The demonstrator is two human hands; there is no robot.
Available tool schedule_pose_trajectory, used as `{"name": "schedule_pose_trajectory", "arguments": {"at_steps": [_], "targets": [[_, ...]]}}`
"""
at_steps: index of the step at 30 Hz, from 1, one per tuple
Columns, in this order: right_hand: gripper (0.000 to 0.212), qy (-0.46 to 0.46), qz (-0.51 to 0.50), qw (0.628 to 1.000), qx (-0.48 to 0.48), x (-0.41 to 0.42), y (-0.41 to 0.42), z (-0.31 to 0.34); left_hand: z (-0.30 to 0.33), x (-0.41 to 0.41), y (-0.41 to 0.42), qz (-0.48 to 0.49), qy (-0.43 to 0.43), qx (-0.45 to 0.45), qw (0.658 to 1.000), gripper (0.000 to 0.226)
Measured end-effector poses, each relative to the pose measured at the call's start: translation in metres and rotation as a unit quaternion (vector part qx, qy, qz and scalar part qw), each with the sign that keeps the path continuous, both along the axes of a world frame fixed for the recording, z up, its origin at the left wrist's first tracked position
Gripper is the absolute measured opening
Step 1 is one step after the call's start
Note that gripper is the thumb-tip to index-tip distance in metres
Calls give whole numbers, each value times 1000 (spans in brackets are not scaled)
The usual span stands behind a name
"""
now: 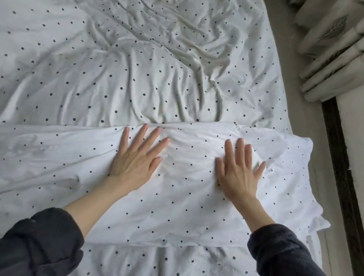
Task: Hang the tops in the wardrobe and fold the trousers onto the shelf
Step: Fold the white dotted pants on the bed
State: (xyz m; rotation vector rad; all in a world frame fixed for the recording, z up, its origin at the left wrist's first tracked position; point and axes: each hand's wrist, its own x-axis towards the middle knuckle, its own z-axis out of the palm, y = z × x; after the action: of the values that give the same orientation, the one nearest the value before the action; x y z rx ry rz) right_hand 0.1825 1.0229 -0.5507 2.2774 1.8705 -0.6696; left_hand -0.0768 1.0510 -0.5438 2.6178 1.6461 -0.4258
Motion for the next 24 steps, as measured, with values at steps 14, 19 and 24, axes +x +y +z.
{"name": "schedule_pose_trajectory", "arguments": {"at_steps": [14,19,24], "targets": [[58,97,163,975,114,-256,-10,43,48,-210,-26,99,-99,80,987,43],[50,89,243,951,170,-367,-12,55,65,-347,-36,184,-104,78,974,42],[46,95,311,924,199,-447,-15,54,57,-432,-14,277,-120,-12,953,40]]}}
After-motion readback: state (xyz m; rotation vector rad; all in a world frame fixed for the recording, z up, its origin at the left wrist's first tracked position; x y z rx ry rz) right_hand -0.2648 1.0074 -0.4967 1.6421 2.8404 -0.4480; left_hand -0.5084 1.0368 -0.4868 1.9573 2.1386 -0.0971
